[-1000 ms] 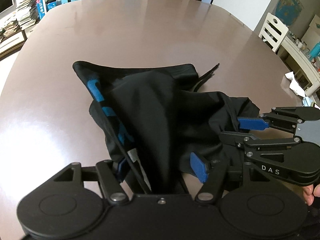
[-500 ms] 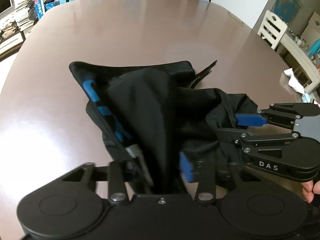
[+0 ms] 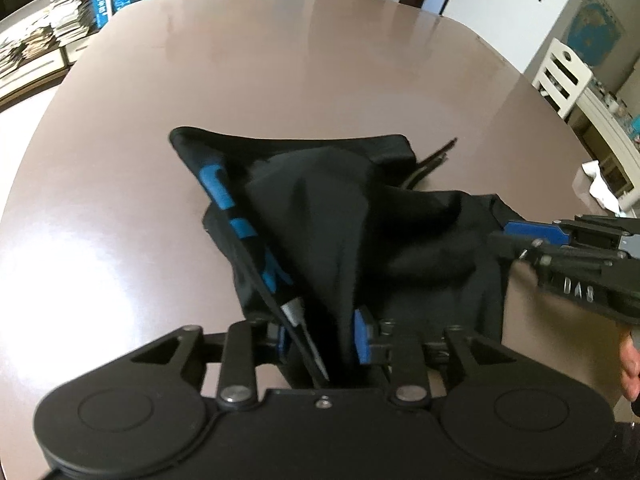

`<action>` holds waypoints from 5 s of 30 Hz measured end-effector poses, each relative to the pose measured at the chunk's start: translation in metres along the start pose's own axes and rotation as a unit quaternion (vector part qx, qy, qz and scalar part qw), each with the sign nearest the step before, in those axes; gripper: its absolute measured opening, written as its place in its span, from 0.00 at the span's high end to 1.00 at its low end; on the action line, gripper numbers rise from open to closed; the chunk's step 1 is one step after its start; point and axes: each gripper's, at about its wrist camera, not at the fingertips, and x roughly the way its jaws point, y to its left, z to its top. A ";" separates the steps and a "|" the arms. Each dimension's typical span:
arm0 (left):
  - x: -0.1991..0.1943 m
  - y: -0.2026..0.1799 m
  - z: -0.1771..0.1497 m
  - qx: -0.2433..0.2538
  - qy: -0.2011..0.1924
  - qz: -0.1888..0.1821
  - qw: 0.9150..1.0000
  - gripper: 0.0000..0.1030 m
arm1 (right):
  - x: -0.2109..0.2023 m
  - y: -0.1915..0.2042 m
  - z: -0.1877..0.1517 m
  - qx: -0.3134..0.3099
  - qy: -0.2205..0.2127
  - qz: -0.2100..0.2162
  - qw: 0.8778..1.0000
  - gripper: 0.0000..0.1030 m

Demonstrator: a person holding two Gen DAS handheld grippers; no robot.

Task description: Fold clothes

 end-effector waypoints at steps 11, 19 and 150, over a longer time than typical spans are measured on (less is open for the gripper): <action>0.001 -0.003 -0.001 -0.002 0.002 0.005 1.000 0.59 | -0.003 0.021 -0.001 -0.029 0.007 0.030 0.999 0.38; 0.002 -0.005 0.000 -0.001 0.003 0.004 1.000 0.56 | -0.004 0.019 -0.003 -0.020 0.012 0.032 0.999 0.31; -0.003 0.008 -0.014 -0.044 0.001 -0.003 0.999 0.30 | 0.001 0.021 -0.015 -0.038 0.013 0.093 0.995 0.26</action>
